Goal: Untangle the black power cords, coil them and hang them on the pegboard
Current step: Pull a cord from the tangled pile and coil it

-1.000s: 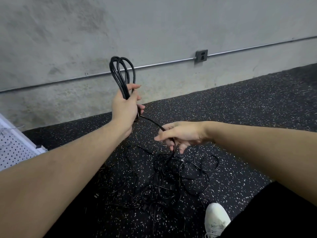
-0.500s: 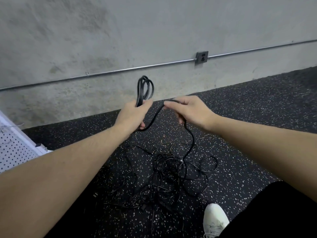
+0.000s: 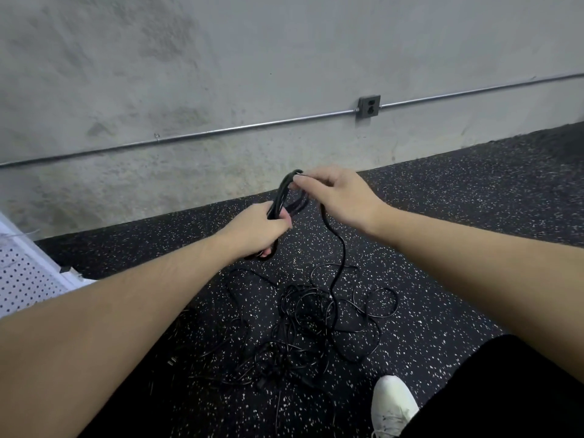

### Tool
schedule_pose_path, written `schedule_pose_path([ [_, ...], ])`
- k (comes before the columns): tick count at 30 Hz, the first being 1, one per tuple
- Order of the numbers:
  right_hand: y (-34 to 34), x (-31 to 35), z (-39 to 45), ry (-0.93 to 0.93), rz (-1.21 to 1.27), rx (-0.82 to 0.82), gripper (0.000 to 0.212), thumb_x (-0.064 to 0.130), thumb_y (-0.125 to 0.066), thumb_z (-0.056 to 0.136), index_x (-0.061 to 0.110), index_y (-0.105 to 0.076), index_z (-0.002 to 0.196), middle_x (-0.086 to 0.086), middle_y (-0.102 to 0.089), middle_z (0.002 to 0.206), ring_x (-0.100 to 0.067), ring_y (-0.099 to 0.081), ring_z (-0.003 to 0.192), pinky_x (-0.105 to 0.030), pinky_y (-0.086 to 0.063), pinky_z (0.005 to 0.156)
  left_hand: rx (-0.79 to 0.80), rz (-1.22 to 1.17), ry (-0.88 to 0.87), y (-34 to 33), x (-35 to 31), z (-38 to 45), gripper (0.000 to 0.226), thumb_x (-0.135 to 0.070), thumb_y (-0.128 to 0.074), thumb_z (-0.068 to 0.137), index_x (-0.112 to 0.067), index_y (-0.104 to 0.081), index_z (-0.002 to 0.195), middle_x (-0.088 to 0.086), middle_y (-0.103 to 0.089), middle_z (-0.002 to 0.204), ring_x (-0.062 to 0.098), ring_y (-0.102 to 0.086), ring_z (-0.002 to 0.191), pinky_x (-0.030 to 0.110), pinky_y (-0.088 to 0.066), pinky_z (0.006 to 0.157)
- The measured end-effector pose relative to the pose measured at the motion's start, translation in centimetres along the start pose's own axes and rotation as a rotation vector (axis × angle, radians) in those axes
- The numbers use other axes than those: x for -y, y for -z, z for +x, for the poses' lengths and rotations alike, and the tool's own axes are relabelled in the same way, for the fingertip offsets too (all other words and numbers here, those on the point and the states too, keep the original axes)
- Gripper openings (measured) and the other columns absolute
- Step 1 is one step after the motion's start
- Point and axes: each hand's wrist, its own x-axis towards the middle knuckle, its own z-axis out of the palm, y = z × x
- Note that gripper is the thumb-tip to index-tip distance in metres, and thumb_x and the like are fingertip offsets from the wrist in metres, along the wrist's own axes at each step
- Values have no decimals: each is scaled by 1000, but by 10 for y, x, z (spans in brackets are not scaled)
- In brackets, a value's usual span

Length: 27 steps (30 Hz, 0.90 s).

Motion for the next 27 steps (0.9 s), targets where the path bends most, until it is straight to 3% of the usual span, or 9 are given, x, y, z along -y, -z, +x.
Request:
schedule_pose_path([
  [5, -4, -4, 1, 22, 72, -226, 13, 34, -76, 89, 22, -72, 87, -2, -56, 127, -5, -54, 117, -28, -41, 102, 78, -168, -66, -8, -9, -6, 23, -6, -45, 96, -17, -63, 86, -2, -61, 73, 7, -53, 61, 26, -39, 59],
  [9, -4, 0, 1, -59, 283, -288, 48, 40, -86, 76, 32, -45, 101, -6, -72, 103, -19, -72, 83, -45, -57, 90, 76, -250, -110, -12, -8, -9, 27, -2, -45, 94, -18, -64, 84, 0, -66, 76, 10, -58, 75, 31, -39, 69],
  [11, -6, 2, 2, -81, 397, -259, 52, 30, -85, 81, 26, -39, 106, -4, -69, 79, -20, -68, 62, -42, -59, 76, 44, -294, -114, -13, -6, -8, 32, -1, -45, 93, -21, -66, 80, 2, -68, 81, 14, -61, 82, 33, -43, 77],
  [14, -13, 11, 5, -124, 605, -261, 42, 21, -78, 89, 20, -42, 111, 4, -54, 54, -17, -52, 45, -30, -48, 50, 50, -415, -79, -18, -5, -6, 37, -3, -48, 91, -27, -69, 71, 1, -71, 99, 19, -64, 92, 37, -48, 88],
  [18, -17, 20, 16, -225, 1023, -281, 28, 13, -68, 96, 19, -43, 107, 9, -34, 48, -5, -24, 40, -20, -25, 37, 173, -652, -18, -25, -9, -4, 27, -6, -47, 82, -19, -71, 81, 9, -72, 122, 28, -62, 116, 49, -41, 109],
  [20, -14, 20, 18, -251, 1092, -274, 25, 11, -66, 97, 19, -44, 106, 9, -32, 48, -4, -21, 40, -17, -22, 35, 251, -744, -18, -26, -12, -4, 33, 4, -38, 90, -11, -68, 89, 17, -74, 110, 31, -69, 115, 46, -47, 107],
  [23, -13, 18, 20, -283, 1103, -282, 19, 16, -63, 100, 19, -44, 101, 7, -34, 47, -5, -24, 40, -17, -29, 37, 276, -726, -39, -26, -15, -6, 39, 6, -37, 94, -13, -69, 85, 13, -66, 87, 33, -74, 97, 37, -61, 74],
  [25, -15, 17, 20, -349, 1051, -288, 16, 31, -55, 105, 18, -47, 101, 4, -41, 50, -10, -37, 45, -25, -46, 52, 210, -733, -20, -26, -13, -5, 43, 5, -42, 95, -17, -74, 77, 8, -59, 79, 25, -69, 78, 50, -62, 86],
  [27, -17, 8, 17, -447, 899, -178, 40, 50, -36, 107, 15, -54, 108, -6, -57, 67, -22, -53, 66, -38, -48, 77, 127, -788, 5, -24, -12, -3, 39, 5, -46, 96, -16, -75, 78, 9, -61, 84, 19, -64, 72, 55, -58, 94],
])
